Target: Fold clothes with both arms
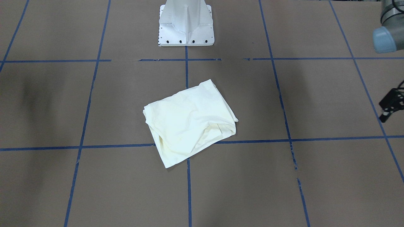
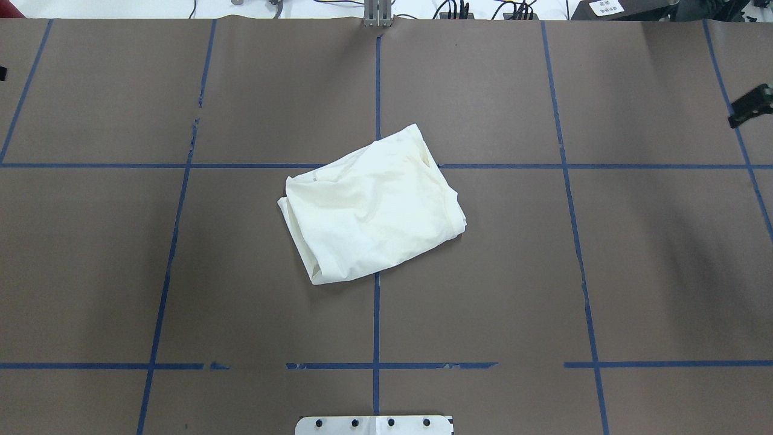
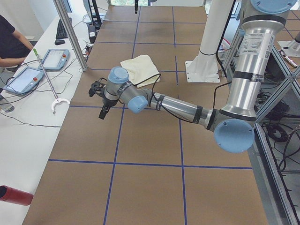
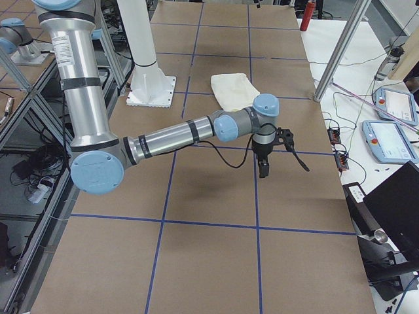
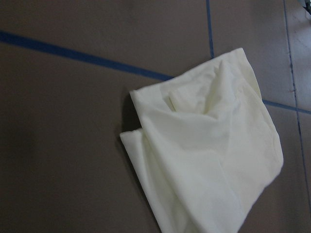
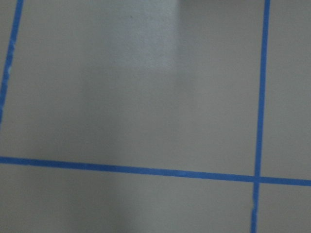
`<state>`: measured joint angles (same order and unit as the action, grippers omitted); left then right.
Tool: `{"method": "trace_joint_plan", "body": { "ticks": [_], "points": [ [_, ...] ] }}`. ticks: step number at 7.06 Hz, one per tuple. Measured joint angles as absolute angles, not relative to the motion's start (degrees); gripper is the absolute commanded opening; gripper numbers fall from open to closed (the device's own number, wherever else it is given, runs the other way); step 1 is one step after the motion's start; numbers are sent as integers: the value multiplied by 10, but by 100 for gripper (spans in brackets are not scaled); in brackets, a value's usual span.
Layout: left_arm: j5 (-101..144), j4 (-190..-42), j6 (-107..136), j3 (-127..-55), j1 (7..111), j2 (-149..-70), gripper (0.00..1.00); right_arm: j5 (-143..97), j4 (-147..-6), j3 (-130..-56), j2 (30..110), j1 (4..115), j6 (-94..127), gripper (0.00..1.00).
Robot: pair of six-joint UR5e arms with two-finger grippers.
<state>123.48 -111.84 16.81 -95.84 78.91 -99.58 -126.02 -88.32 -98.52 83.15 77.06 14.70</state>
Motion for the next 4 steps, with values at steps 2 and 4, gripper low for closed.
{"method": "trace_joint_plan", "body": {
  "ticks": [2,4],
  "points": [
    [1234,-981,-26,-971,849,-992,100,-1299,-883,-979,899,829,37,100],
    [1265,-896,-180,-977,903,-973,100,-1317,-882,-978,942,855,-3,100]
  ]
}}
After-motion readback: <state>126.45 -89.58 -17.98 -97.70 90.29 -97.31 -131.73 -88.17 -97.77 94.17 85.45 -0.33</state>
